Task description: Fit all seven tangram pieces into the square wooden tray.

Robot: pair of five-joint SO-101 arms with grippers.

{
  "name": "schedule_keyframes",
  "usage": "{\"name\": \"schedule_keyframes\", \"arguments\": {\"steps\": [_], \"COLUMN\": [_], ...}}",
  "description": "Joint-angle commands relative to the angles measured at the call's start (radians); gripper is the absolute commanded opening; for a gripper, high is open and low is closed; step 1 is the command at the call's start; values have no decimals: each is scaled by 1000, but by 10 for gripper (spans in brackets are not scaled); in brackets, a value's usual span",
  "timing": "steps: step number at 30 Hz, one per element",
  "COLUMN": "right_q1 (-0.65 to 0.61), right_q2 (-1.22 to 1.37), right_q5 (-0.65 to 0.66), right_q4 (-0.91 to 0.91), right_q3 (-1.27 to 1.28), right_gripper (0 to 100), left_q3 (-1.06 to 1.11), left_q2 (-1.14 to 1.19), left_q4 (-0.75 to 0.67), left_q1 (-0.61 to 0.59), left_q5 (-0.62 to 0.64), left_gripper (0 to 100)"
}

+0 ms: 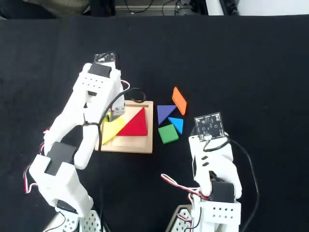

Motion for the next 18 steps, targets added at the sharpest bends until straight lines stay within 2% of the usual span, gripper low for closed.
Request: {"name": "schedule_keyframes", "arguments": {"steps": [1,5,11,18], "right_q1": [12,12,12,12], "right_q2": [-31,-31,-31,-31], "right_q5": [-5,-5,-5,-5], "right_q4": [6,6,6,6], "right_q3": [-1,-1,-1,-1], "right_gripper": [15,15,15,15], "left_q3": [18,44,18,-84], "left_q2": [-38,-12,80,199], "left_q4": [-150,-275,-358,-374], "left_q1": [-22,-48,-42,-30], "left_q5": [-14,-17,-20,-20], "left_gripper": [30,30,30,30]}}
